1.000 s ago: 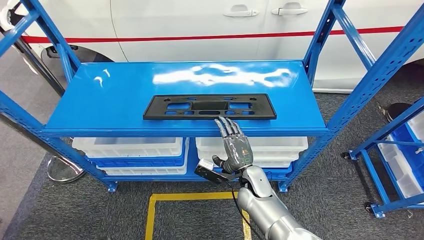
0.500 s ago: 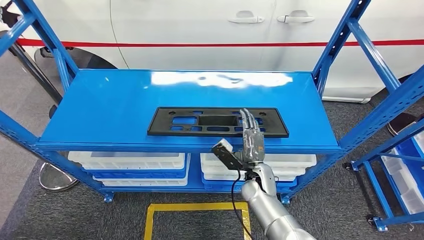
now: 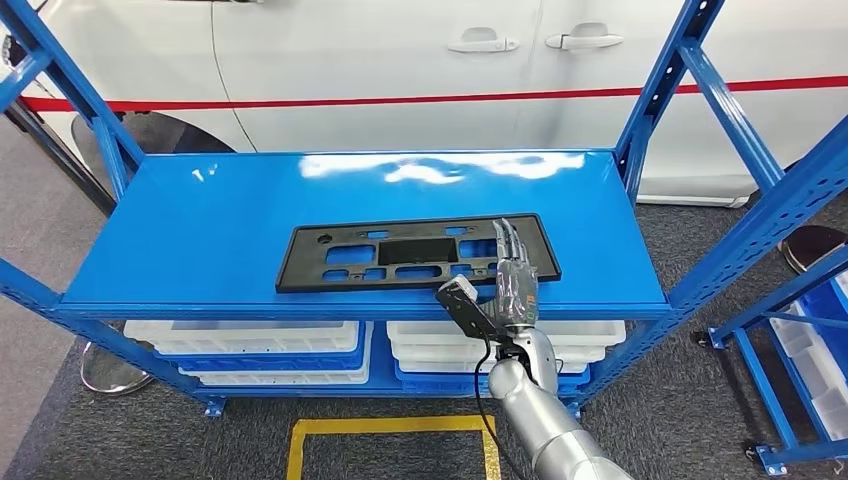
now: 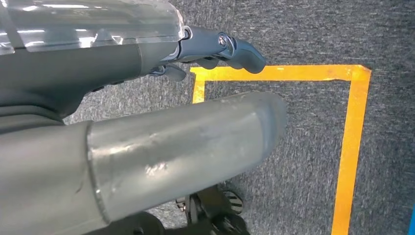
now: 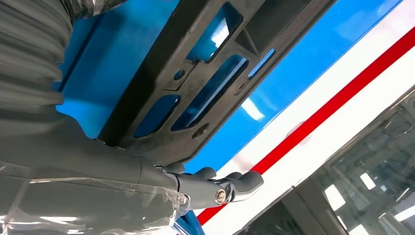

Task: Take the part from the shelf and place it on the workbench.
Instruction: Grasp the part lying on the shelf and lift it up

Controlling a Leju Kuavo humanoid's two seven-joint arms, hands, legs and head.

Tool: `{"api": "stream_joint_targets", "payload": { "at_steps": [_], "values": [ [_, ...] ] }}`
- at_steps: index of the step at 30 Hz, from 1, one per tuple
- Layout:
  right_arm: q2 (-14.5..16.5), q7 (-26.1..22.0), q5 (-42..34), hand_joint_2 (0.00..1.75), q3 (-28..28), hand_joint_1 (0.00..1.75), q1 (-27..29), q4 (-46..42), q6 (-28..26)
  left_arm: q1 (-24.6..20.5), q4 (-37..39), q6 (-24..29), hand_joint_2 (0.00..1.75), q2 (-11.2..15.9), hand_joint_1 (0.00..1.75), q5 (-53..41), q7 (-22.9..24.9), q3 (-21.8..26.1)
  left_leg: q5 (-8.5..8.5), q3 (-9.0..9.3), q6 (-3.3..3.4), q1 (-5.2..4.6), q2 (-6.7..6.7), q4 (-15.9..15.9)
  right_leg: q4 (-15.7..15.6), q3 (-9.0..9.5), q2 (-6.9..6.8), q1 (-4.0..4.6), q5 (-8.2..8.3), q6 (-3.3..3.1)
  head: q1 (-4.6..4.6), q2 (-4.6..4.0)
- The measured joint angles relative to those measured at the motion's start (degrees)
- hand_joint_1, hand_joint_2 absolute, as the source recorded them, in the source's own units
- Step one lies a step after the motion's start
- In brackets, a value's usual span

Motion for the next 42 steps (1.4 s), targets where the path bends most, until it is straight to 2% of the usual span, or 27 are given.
{"api": "stream_joint_targets", "payload": {
  "at_steps": [1,2,3,5,6,8,11,13,15,16,17,18,20,22,23,25,27,28,30,31,32,33,34,36,38,40,42],
  "values": [
    [0.0,-0.2,0.1,1.75,-0.1,0.0,0.2,0.0,0.0,0.0,0.0,0.1,0.0,0.0,0.0,0.0,0.0,0.0,-0.7,-1.46,-0.1,0.01,0.0,2.8,0.0,0.08,-0.04,0.07,-0.09,-0.09,0.01,0.0],
    [0.0,-0.3,0.2,1.75,-0.3,0.0,0.4,-0.2,0.0,0.1,0.0,0.1,0.0,0.0,0.0,0.0,-0.1,0.1,-0.35,-2.05,-0.13,0.02,0.0,3.6,0.1,0.16,-0.05,0.11,-0.2,-0.13,0.01,0.0],
    [0.0,-0.4,0.3,1.75,-0.4,0.0,0.6,-0.3,0.0,0.1,0.0,0.1,0.0,0.0,0.0,-0.1,-0.2,0.1,1.06,-1.55,-0.1,0.02,0.01,2.3,0.2,0.27,-0.03,0.14,-0.31,-0.11,0.01,0.0],
    [0.1,-0.5,0.4,1.75,-0.6,0.0,0.8,-0.8,0.0,0.0,0.0,0.2,0.0,0.1,0.0,-0.1,-0.3,0.3,5.03,1.99,0.18,0.0,0.03,-5.2,0.4,0.56,0.04,0.18,-0.65,0.11,0.02,0.0],
    [0.1,-0.6,0.5,1.75,-0.7,0.0,0.8,-1.1,0.0,-0.1,0.0,0.2,0.0,0.1,0.0,-0.1,-0.3,0.4,6.23,3.67,0.42,-0.11,0.02,-8.7,0.5,0.59,0.09,0.27,-0.81,0.31,0.02,0.0],
    [0.2,-0.8,0.6,1.75,-0.9,0.0,1.0,-1.6,0.0,-0.2,0.0,0.3,0.0,0.2,0.0,-0.2,-0.4,0.4,6.61,5.13,0.94,-0.38,-0.03,-11.9,0.6,0.52,0.14,0.4,-0.93,0.8,0.03,0.0],
    [0.2,-1.2,0.8,1.75,-1.4,0.0,1.4,-2.3,0.0,-0.3,0.0,0.4,0.0,0.2,0.0,-0.2,-0.5,0.5,6.83,5.36,1.8,-0.29,-0.08,-12.5,0.8,0.45,0.13,0.41,-1.27,1.71,0.03,0.0],
    [0.2,-1.8,0.9,1.75,-1.9,0.0,1.6,-3.0,0.0,-0.3,0.0,0.4,0.0,0.2,0.0,-0.4,-0.6,0.6,7.04,5.63,2.44,0.01,-0.02,-12.9,4.2,-1.13,0.12,0.35,-3.39,2.29,0.03,0.0],
    [0.3,-2.5,1.1,1.75,-2.5,0.0,2.1,-3.6,0.0,-0.4,0.0,0.4,0.0,0.2,0.0,-0.6,-0.6,0.8,6.98,5.66,2.83,0.02,0.03,-13.0,11.4,-4.81,0.1,0.08,-6.72,2.64,0.03,0.0],
    [0.3,-2.8,1.2,1.75,-2.7,0.0,2.5,-3.9,0.0,-0.4,0.0,0.4,0.0,0.2,0.0,-0.7,-0.6,0.8,6.94,5.66,2.9,0.02,0.04,-12.9,14.5,-6.52,0.08,-0.04,-7.7,2.74,0.04,0.0],
    [0.3,-3.1,1.3,1.75,-3.0,0.0,3.0,-4.2,0.0,-0.3,0.0,0.4,0.0,0.2,0.0,-0.7,-0.6,0.9,6.88,5.68,2.88,0.02,0.02,-12.9,16.0,-7.51,0.07,-0.17,-7.63,2.81,0.04,0.0],
    [0.3,-3.3,1.5,1.75,-3.2,0.01,3.4,-4.5,0.0,-0.3,0.0,0.4,0.0,0.2,0.0,-0.8,-0.6,0.9,6.81,5.7,2.8,0.03,-0.01,-12.8,15.3,-7.42,0.05,-0.28,-6.37,2.82,0.05,0.0],
    [0.3,-3.6,1.6,1.75,-3.4,0.55,3.6,-5.0,0.0,-0.3,0.0,0.4,0.0,0.2,0.0,-0.8,-0.7,0.9,6.58,5.76,2.49,0.04,-0.06,-12.6,8.8,-4.64,-0.01,-0.44,-2.25,2.66,0.04,0.0],
    [0.5,-3.7,1.7,1.75,-3.6,1.33,3.6,-5.6,0.0,-0.4,0.0,0.4,0.0,0.2,0.0,-0.8,-0.7,0.9,6.29,5.7,1.96,-0.16,-0.06,-12.3,2.7,-1.87,-0.04,-0.25,-0.04,2.27,0.03,0.0],
    [0.6,-3.8,1.7,1.75,-3.7,1.51,3.7,-5.8,0.0,-0.4,0.0,0.4,0.0,0.2,0.0,-0.9,-0.7,0.9,6.2,5.69,1.63,-0.25,-0.06,-12.2,1.3,-1.26,-0.02,-0.14,0.14,2.03,0.03,0.0],
    [0.8,-3.9,1.8,1.75,-3.9,1.64,4.1,-6.2,0.0,-0.4,0.0,0.5,0.0,0.2,0.0,-0.9,-0.8,1.0,6.16,5.78,0.97,-0.18,-0.05,-12.3,0.9,-1.13,0.05,0.02,0.03,1.44,0.02,0.0],
    [0.9,-4.2,1.8,1.75,-4.0,1.6,4.4,-6.8,0.0,-0.4,0.0,0.5,0.0,0.1,0.0,-1.0,-1.0,1.0,5.27,5.45,0.35,0.0,-0.01,-11.3,0.6,-0.89,0.04,-0.09,0.22,0.74,0.02,0.0],
    [1.1,-4.4,1.8,1.75,-4.1,1.57,4.4,-7.1,0.0,-0.4,0.0,0.6,0.0,0.1,0.0,-1.1,-1.1,1.0,4.01,4.63,0.12,0.05,0.01,-9.4,0.4,-0.78,0.01,-0.18,0.31,0.4,0.01,0.0],
    [1.2,-4.7,1.6,1.75,-4.2,1.55,4.7,-7.6,0.0,-0.4,0.0,0.6,0.0,0.1,0.0,-1.1,-1.3,1.0,0.44,1.43,-0.16,0.1,0.02,-2.4,0.3,-0.7,-0.05,-0.12,0.29,-0.02,0.0,0.0],
    [1.3,-4.8,1.5,1.75,-4.2,1.55,5.0,-7.9,0.0,-0.4,0.0,0.6,0.0,0.2,0.0,-1.1,-1.4,1.1,-0.84,-0.25,-0.25,0.11,0.02,1.1,0.4,-0.69,-0.07,-0.04,0.26,-0.12,0.01,0.0],
    [1.3,-4.9,1.3,1.75,-4.3,1.55,5.4,-8.2,0.0,-0.3,0.0,0.6,0.0,0.2,0.0,-1.1,-1.4,1.3,-1.14,-1.28,-0.28,0.1,0.02,3.2,0.4,-0.66,-0.08,0.05,0.22,-0.17,0.0,0.0],
    [1.3,-5.0,1.1,1.75,-4.3,1.56,5.7,-8.5,0.0,-0.3,0.0,0.6,0.0,0.2,0.0,-1.1,-1.5,1.4,-0.31,-1.3,-0.23,0.1,0.03,3.0,0.4,-0.62,-0.06,0.11,0.18,-0.2,0.01,0.0],
    [1.3,-5.1,0.9,1.75,-4.4,1.58,6.0,-9.0,0.0,-0.3,0.0,0.6,0.0,0.2,0.0,-1.1,-1.7,1.5,1.3,-0.4,-0.1,0.1,0.03,1.0,0.5,-0.56,-0.02,0.16,0.14,-0.21,0.0,0.0],
    [1.4,-5.5,0.6,1.75,-4.4,1.62,6.5,-10.1,0.0,-0.3,0.0,0.6,0.0,0.2,0.0,-1.1,-2.0,1.7,4.9,3.14,0.43,-0.05,0.03,-6.5,0.6,-0.39,0.06,0.29,-0.01,-0.06,0.01,0.0],
    [1.4,-5.7,0.3,1.75,-4.4,1.63,7.0,-11.4,0.0,-0.4,0.0,0.6,0.0,0.3,0.0,-1.1,-2.3,1.9,6.27,5.54,0.99,-0.36,0.0,-11.5,0.6,-0.4,0.12,0.42,-0.11,0.39,0.02,0.0],
    [1.4,-5.8,-0.1,1.75,-4.4,0.84,7.6,-12.7,0.0,-0.4,0.0,0.6,0.0,0.3,0.0,-1.1,-2.6,2.1,6.21,5.92,1.42,-0.56,-0.05,-12.4,0.5,-0.41,0.13,0.4,-0.06,1.01,0.02,0.0],
    [1.4,-5.5,-0.1,1.75,-4.4,0.03,8.1,-14.0,0.0,-0.3,0.0,0.6,0.0,0.3,0.0,-1.1,-2.7,2.2,6.61,6.25,2.01,-0.29,0.0,-13.1,1.2,-0.59,0.04,0.38,-0.65,1.67,0.04,0.0]
  ]
}}
